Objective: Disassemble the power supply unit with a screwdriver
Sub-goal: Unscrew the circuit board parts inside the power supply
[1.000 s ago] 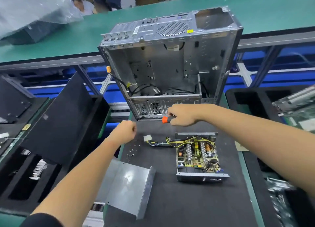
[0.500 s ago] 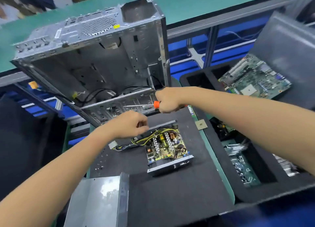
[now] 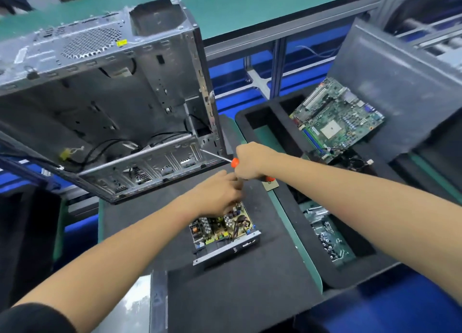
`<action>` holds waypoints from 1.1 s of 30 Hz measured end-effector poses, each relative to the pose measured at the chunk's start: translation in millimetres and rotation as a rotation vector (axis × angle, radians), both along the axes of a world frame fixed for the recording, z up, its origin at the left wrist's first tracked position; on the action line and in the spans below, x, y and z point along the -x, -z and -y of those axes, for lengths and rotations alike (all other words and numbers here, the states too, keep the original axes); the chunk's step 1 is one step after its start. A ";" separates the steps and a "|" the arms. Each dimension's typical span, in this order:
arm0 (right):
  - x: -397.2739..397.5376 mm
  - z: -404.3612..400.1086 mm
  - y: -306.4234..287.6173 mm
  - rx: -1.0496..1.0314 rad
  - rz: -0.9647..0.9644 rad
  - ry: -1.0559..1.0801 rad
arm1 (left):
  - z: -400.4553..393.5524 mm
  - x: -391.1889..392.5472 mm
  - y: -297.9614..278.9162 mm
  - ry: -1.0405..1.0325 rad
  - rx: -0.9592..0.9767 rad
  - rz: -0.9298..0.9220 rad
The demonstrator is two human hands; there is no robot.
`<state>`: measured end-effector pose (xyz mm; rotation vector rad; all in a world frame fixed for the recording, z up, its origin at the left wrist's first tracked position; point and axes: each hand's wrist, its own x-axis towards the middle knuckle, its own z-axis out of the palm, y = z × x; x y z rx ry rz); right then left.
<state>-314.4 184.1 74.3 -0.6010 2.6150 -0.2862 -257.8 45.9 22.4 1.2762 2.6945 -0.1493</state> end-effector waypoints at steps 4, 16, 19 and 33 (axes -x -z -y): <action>0.3 1.2 -5.0 0.013 0.029 -0.036 | 4.4 -1.2 -6.0 0.015 -0.077 -0.016; -5.6 57.2 -62.6 -0.097 0.229 -0.426 | 128.8 -57.4 -12.7 -0.454 -0.180 0.053; -8.8 80.1 -69.0 -0.133 0.209 -0.497 | 134.8 -58.8 1.1 -0.767 -0.349 0.358; -16.3 129.0 -86.2 -0.361 0.202 -0.638 | 123.9 -59.1 16.6 -1.028 -0.534 0.726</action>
